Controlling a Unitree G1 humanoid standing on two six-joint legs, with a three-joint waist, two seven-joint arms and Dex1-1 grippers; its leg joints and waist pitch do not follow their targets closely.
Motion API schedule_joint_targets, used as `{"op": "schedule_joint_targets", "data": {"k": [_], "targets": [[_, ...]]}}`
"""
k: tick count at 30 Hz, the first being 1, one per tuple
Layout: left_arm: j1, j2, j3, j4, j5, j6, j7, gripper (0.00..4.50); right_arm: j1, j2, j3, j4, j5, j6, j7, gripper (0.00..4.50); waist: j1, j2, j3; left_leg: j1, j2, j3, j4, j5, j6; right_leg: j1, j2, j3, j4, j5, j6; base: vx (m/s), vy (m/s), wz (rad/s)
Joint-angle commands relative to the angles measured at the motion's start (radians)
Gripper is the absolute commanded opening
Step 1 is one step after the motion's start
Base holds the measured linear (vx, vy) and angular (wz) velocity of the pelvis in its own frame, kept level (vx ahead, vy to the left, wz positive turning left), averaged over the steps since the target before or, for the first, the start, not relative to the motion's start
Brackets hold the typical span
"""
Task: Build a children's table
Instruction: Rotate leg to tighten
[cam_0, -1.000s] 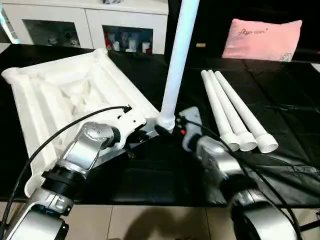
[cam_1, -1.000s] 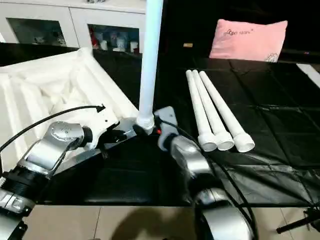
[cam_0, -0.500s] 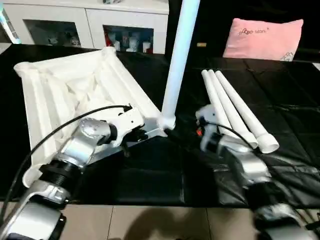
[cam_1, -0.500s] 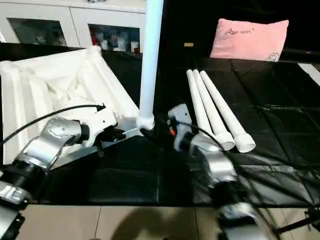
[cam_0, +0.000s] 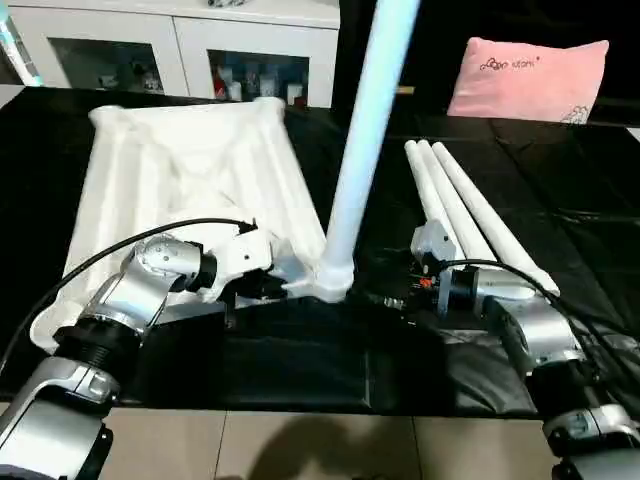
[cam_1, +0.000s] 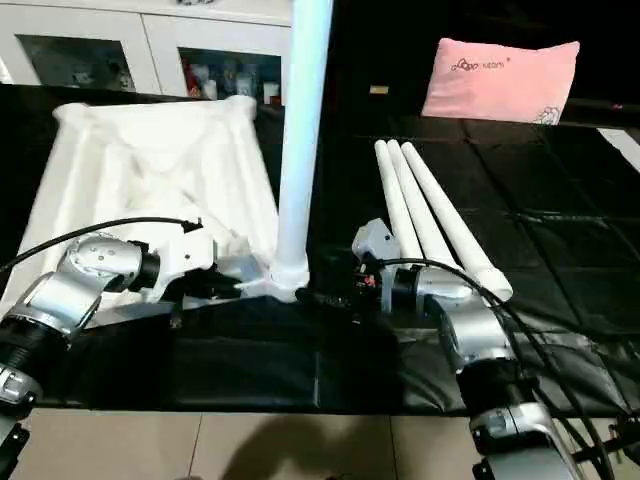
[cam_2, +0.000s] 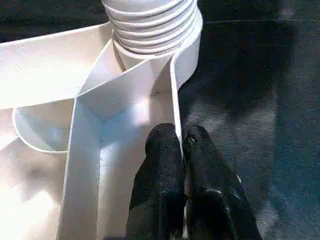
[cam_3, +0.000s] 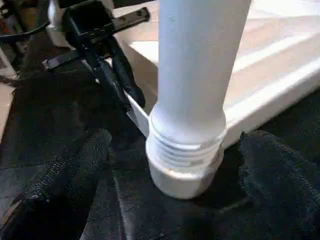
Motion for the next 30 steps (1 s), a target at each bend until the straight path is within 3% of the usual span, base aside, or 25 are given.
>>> {"op": "schedule_joint_targets", "data": {"k": [1, 10, 22, 30], "targets": [[0.016, -0.005, -0.089, 0.030, 0.039, -0.020, -0.072, 0.00, -0.028, -0.009, 0.011, 0.033, -0.011, -0.025, 0.036, 4.48, -0.001, 0.003, -0.064, -0.016, 0.012, 0.020, -0.053, -0.027, 0.076, 0.069, -0.066, 0.045, -0.048, -0.007, -0.259, 0.000, 0.000, 0.00], [0.016, -0.006, -0.102, 0.025, 0.049, -0.054, -0.122, 0.00, -0.084, 0.016, 0.051, 0.131, -0.022, -0.067, 0.139, 4.48, 0.016, 0.003, -0.066, -0.016, 0.016, 0.022, -0.050, -0.020, 0.075, 0.069, -0.066, 0.041, -0.040, 0.017, -0.273, 0.000, 0.000, 0.00], [0.012, -0.005, -0.109, 0.039, 0.063, -0.078, -0.151, 0.00, -0.112, 0.022, 0.060, 0.213, -0.032, -0.113, 0.193, 3.42, 0.019, 0.007, -0.069, -0.016, 0.015, 0.022, -0.047, -0.015, 0.074, 0.070, -0.065, 0.041, -0.036, 0.040, -0.278, 0.000, 0.000, 0.00], [0.009, -0.007, -0.110, 0.045, 0.068, -0.084, -0.156, 0.00, -0.113, 0.027, 0.066, 0.236, -0.038, -0.128, 0.213, 2.74, 0.021, 0.009, -0.067, -0.014, 0.017, 0.022, -0.049, -0.050, 0.061, 0.067, -0.066, 0.041, -0.040, -0.009, -0.273, 0.000, 0.000, 0.00]]}}
